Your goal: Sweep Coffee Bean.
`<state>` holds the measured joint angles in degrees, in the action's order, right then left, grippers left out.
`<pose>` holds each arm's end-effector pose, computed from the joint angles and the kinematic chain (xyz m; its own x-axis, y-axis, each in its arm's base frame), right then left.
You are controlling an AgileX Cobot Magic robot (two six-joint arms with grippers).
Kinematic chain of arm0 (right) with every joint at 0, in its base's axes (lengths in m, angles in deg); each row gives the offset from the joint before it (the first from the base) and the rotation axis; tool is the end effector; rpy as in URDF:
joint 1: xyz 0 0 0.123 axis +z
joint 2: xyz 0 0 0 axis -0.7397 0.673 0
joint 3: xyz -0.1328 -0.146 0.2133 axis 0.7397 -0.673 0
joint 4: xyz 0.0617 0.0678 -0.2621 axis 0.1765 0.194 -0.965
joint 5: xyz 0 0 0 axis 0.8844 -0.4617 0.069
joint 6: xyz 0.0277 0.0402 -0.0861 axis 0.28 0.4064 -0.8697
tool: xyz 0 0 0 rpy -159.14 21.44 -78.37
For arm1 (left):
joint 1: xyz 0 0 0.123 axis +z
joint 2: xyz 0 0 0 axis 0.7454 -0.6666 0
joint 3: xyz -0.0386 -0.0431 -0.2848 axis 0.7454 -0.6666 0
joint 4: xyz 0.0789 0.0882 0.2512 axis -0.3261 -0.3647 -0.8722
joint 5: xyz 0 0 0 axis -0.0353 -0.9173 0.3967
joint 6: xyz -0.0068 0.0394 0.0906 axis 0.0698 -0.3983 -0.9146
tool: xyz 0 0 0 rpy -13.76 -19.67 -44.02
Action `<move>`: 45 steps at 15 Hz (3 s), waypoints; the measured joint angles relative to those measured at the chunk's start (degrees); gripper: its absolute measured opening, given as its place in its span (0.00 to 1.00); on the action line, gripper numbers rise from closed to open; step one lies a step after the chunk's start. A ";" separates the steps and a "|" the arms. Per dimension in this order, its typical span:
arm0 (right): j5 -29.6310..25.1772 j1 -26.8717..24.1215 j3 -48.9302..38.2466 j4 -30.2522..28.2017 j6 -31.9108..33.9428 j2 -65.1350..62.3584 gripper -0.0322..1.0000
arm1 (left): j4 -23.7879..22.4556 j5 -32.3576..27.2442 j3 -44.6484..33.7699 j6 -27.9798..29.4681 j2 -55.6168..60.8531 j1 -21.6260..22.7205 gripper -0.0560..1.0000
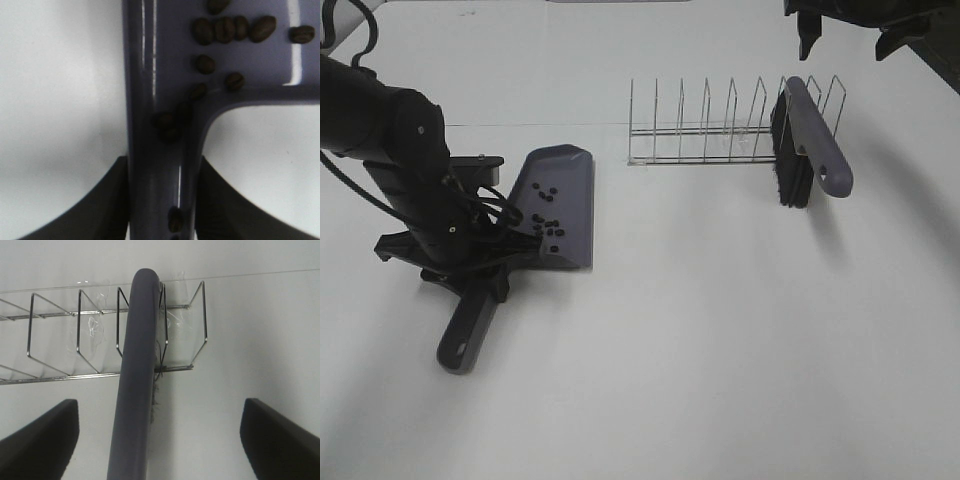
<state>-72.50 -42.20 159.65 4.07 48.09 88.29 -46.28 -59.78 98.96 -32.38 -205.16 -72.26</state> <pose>0.5317 0.0349 0.2445 -0.8627 0.0536 -0.5029 0.1050 0.9917 -0.0745 0.3577 -0.1687 0.0747 -0.9909 0.0837 -0.1053 0.0965 0.9877 -0.1229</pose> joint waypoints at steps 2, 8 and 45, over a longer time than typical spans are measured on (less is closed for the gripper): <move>-1.20 0.00 0.00 0.06 0.00 0.00 0.75 | 0.11 0.06 0.00 0.00 -0.23 0.00 0.36; -4.24 0.00 0.00 0.06 0.00 0.06 0.75 | 0.80 1.15 0.29 0.23 -0.34 -0.17 0.66; -5.73 0.00 -86.17 11.92 -16.44 -101.13 0.73 | -7.91 -31.63 -37.13 -13.87 111.67 2.64 0.70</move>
<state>-78.23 -42.20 73.48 15.98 31.65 -12.84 -54.19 -91.40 61.84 -46.25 -93.49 -69.62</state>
